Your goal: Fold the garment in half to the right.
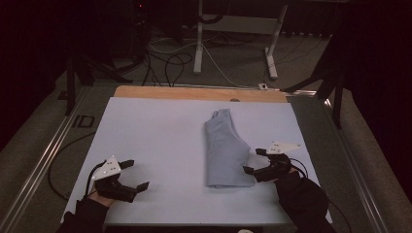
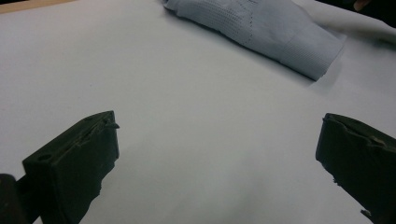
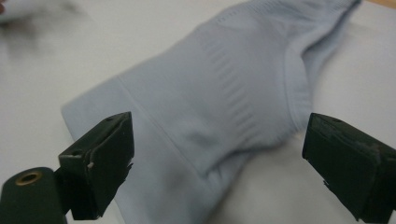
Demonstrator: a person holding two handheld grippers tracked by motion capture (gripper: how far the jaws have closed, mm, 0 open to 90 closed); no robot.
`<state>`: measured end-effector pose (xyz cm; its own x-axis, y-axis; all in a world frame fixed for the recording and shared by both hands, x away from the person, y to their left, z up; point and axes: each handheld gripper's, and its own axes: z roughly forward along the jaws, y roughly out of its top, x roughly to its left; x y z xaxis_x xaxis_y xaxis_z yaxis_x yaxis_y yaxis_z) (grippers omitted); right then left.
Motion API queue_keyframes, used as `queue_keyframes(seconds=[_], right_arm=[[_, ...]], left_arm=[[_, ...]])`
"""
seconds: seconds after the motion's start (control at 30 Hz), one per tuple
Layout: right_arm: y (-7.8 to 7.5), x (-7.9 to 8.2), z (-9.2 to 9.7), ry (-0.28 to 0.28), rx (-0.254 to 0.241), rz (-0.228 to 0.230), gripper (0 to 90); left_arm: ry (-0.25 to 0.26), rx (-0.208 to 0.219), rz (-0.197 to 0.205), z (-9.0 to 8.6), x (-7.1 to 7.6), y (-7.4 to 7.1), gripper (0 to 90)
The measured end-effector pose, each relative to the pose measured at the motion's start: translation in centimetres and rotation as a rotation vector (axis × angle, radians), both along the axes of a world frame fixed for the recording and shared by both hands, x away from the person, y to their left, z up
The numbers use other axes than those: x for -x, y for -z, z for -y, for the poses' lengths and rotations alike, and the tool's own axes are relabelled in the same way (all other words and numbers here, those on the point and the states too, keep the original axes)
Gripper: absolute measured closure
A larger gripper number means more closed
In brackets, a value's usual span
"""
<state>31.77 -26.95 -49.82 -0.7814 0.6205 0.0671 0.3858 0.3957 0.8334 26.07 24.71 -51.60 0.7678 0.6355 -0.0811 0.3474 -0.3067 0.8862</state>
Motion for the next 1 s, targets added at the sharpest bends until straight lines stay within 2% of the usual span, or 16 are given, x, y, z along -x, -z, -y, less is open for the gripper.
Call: queue_keyframes(seconds=[0.3, 0.4, 0.5, 0.63, 0.77, 1.0], right_arm=[[1.4, 1.2, 1.2, 0.021, 0.001, -0.008, 9.2], [2.0, 1.6, 1.5, 0.039, -0.007, -0.025, 9.2], [2.4, 1.9, 1.6, 0.048, 0.009, -0.013, 9.2], [2.5, 2.3, 2.0, 0.066, 0.005, -0.001, 9.2], [2.9, 3.0, 2.2, 0.110, 0.021, 0.019, 9.2], [3.5, 3.2, 2.0, 0.105, 0.050, 0.014, 9.2]], left_arm=[[0.001, -0.018, 0.011, 0.2, 0.2, -0.1, 0.3], [-0.002, -0.016, 0.016, 0.2, 0.2, -0.2, 0.3], [-0.006, -0.011, 0.019, 0.0, 0.2, -0.2, 0.3], [-0.010, -0.011, 0.016, 0.0, 0.2, -0.1, 0.3], [-0.013, -0.018, 0.013, -0.1, 0.2, 0.0, 0.3], [-0.013, -0.012, 0.016, -0.1, 0.3, 0.0, 0.3]])
